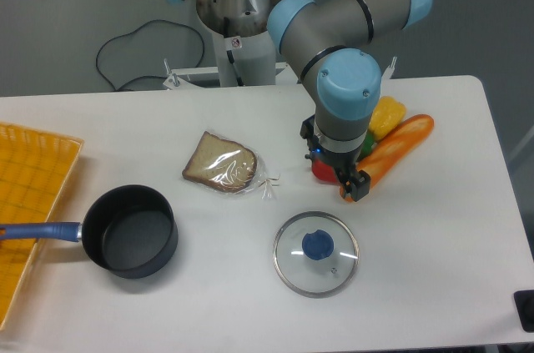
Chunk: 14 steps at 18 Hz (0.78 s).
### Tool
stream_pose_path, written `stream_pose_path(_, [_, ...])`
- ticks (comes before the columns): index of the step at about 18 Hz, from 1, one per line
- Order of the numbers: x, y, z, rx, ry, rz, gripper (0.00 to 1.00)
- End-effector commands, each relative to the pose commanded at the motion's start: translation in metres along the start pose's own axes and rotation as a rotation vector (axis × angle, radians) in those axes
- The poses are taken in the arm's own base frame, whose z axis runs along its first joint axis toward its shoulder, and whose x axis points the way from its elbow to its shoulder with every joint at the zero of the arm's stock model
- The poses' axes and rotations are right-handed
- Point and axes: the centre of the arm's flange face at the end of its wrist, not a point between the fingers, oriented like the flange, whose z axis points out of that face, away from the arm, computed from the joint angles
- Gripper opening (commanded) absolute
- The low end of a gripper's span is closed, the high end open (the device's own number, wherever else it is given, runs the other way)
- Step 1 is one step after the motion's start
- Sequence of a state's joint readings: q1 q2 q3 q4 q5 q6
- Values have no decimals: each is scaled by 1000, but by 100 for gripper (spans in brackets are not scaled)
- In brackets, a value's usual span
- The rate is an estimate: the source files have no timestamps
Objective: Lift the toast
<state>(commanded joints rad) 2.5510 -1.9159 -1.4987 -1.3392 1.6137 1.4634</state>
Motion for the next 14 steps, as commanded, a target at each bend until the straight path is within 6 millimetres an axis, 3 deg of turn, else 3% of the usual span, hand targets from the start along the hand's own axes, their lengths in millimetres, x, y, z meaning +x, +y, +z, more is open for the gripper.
stream_pose_path(7, [2,0,0,1,2,0,100])
stream_pose_path(14, [12,-12,1,39,7,9,100])
